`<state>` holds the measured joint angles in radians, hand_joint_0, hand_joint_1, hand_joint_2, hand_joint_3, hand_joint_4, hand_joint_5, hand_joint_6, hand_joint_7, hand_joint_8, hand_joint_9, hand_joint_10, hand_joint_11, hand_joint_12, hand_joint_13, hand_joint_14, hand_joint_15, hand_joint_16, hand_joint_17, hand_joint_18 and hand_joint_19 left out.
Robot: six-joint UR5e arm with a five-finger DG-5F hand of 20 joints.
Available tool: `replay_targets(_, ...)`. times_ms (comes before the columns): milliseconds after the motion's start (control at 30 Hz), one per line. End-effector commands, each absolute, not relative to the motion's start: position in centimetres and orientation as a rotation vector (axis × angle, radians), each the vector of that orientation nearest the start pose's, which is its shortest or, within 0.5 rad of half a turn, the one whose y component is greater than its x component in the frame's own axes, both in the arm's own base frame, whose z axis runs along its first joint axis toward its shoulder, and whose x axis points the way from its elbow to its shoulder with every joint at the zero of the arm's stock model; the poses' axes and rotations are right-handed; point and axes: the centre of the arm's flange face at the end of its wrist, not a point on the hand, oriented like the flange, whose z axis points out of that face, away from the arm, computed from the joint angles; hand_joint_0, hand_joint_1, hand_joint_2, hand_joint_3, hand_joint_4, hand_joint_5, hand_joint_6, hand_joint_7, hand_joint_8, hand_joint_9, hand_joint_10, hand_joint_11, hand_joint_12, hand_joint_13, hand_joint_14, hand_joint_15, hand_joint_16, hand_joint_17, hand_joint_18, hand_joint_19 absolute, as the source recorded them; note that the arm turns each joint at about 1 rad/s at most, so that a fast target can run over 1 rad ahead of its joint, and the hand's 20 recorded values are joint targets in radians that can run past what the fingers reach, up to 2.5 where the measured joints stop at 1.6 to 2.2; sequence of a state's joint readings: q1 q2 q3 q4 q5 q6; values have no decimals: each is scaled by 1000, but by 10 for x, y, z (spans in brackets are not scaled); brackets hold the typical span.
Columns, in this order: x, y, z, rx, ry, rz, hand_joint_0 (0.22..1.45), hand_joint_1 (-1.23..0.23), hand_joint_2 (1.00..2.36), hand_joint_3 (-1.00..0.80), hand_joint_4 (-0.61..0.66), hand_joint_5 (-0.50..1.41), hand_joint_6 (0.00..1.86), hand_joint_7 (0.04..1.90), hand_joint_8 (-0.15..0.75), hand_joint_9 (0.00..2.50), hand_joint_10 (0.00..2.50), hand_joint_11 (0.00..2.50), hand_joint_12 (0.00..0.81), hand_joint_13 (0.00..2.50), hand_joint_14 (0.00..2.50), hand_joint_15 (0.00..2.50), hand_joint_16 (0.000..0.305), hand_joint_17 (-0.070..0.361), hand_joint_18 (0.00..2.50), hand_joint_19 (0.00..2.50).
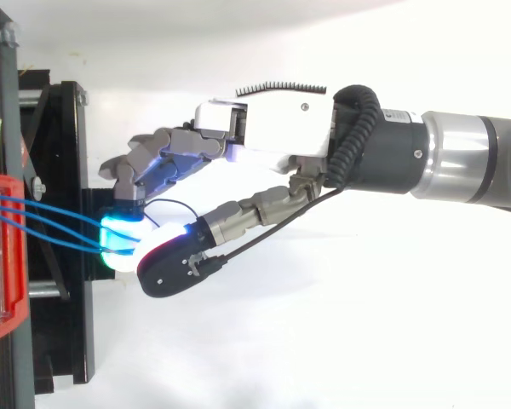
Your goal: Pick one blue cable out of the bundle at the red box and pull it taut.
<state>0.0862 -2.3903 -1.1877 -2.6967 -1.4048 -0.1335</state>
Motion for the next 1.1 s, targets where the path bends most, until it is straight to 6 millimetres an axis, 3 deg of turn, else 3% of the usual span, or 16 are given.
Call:
replay_targets(0, 775, -83, 188, 1144, 1209, 1058, 576, -633, 1013, -289, 152, -197, 864, 814, 313, 674, 9, 424, 369, 301, 4, 146, 62, 139, 24, 0)
replay_targets(300, 774, -83, 193, 1145, 1213, 1057, 591, -653, 1017, -177, 119, -204, 904, 812, 311, 679, 9, 448, 368, 316, 4, 147, 61, 138, 57, 0)
replay_targets(533, 767, -85, 204, 1161, 1241, 1037, 615, -685, 1016, -196, 121, -204, 911, 787, 312, 711, 10, 493, 366, 338, 5, 150, 61, 137, 97, 0)
replay_targets(833, 764, -87, 208, 1179, 1256, 1026, 635, -690, 1014, -249, 134, -206, 903, 786, 332, 1008, 12, 941, 372, 403, 6, 185, 60, 135, 129, 0)
replay_targets(1067, 757, -89, 210, 1213, 1286, 1001, 637, -689, 1015, -260, 136, -208, 893, 813, 330, 1097, 10, 1097, 375, 482, 8, 231, 60, 134, 165, 0)
